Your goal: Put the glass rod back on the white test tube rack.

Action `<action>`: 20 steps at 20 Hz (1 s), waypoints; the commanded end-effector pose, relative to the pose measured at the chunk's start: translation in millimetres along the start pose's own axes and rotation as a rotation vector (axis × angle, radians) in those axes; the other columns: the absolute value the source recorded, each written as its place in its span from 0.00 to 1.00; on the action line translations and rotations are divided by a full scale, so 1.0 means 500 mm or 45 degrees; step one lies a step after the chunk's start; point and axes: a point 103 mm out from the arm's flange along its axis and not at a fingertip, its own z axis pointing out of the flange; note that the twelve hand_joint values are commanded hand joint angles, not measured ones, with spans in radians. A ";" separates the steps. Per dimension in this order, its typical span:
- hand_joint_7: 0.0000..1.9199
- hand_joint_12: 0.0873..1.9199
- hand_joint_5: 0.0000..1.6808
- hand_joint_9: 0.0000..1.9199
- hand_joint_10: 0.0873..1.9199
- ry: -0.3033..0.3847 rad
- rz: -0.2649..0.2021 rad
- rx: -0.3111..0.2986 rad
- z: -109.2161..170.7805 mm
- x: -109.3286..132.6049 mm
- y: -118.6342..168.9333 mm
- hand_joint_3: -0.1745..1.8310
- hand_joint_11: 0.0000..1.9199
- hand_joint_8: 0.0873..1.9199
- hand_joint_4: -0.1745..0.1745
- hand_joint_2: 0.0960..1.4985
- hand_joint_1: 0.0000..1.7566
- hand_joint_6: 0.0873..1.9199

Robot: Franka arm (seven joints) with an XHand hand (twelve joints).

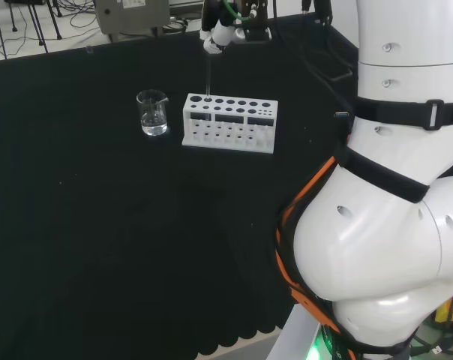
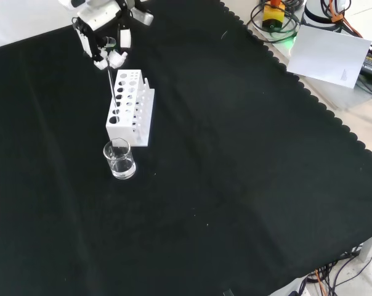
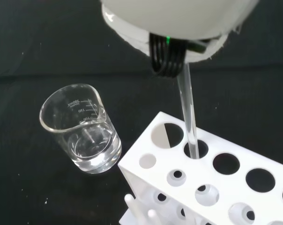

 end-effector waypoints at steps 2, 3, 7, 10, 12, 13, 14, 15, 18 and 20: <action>0.70 0.49 0.80 0.96 0.36 0.007 0.012 0.014 0.001 0.000 0.002 0.49 0.75 0.43 0.00 0.33 0.76 0.13; 0.70 0.49 0.80 0.96 0.36 0.011 0.012 0.015 0.003 -0.005 0.002 0.49 0.75 0.43 0.00 0.33 0.76 0.13; 0.70 0.49 0.80 0.96 0.36 0.006 0.020 0.021 0.006 -0.006 0.006 0.49 0.75 0.43 0.00 0.33 0.76 0.13; 0.70 0.49 0.80 0.96 0.36 0.015 0.015 0.026 0.008 -0.010 0.003 0.49 0.75 0.43 0.00 0.33 0.76 0.13; 0.70 0.49 0.80 0.96 0.36 0.020 0.012 0.029 0.010 -0.016 0.000 0.49 0.75 0.43 0.00 0.33 0.76 0.13; 0.70 0.49 0.80 0.96 0.36 0.023 0.013 0.026 0.010 -0.018 -0.002 0.49 0.75 0.43 0.00 0.33 0.76 0.13; 0.70 0.49 0.80 0.96 0.36 0.017 0.016 0.028 0.012 -0.015 0.002 0.49 0.75 0.43 0.00 0.33 0.76 0.13; 0.70 0.49 0.80 0.96 0.36 0.018 0.014 0.031 0.011 -0.014 0.002 0.49 0.75 0.43 0.00 0.33 0.76 0.13; 0.70 0.49 0.80 0.96 0.36 0.035 0.001 0.036 0.008 -0.019 -0.004 0.49 0.75 0.43 0.00 0.33 0.76 0.13; 0.70 0.49 0.80 0.96 0.36 0.049 -0.004 0.067 0.006 -0.021 -0.004 0.49 0.75 0.43 0.00 0.33 0.76 0.13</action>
